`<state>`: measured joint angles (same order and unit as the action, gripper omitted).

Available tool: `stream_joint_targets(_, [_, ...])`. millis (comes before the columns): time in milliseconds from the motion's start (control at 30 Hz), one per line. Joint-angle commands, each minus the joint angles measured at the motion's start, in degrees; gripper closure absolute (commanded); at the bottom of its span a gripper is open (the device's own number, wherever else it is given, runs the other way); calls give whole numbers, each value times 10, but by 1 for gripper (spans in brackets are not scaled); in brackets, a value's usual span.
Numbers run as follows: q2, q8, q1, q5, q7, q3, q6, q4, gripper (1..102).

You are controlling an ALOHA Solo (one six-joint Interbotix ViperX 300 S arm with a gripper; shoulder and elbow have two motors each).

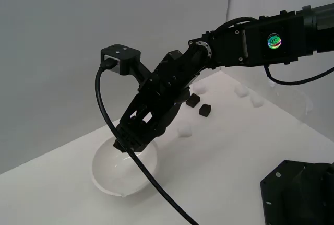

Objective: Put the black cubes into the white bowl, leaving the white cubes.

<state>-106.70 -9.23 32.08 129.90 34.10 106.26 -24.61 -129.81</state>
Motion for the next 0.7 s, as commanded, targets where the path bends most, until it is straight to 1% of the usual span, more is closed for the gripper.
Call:
stream_joint_targets(0, [-6,-3,1,-15,-4,11,-18,11,19])
stream_joint_targets(33, [-4,-3,1,-15,-5,8,-19,11,5])
stream_joint_targets(67, [-4,-3,1,-15,-6,7,-21,11,3])
stream_joint_targets(267, [-7,-3,1,-14,-6,11,-21,10,3])
stream_joint_targets(333, [-15,-4,-6,-14,1,20,-21,11,3])
stream_joint_targets(400, [-33,-6,-25,-14,17,36,-18,10,3])
stream_joint_targets(467, [-53,-11,-49,-12,38,57,-12,9,6])
stream_joint_targets(500, [-64,-11,-65,-11,46,68,-6,8,9])
stream_joint_targets(533, [-75,-12,-81,-10,54,78,-1,7,13])
stream_joint_targets(633, [-102,-21,-133,-6,68,106,12,2,33])
stream_joint_targets(667, [-109,-26,-150,-4,70,113,13,1,36])
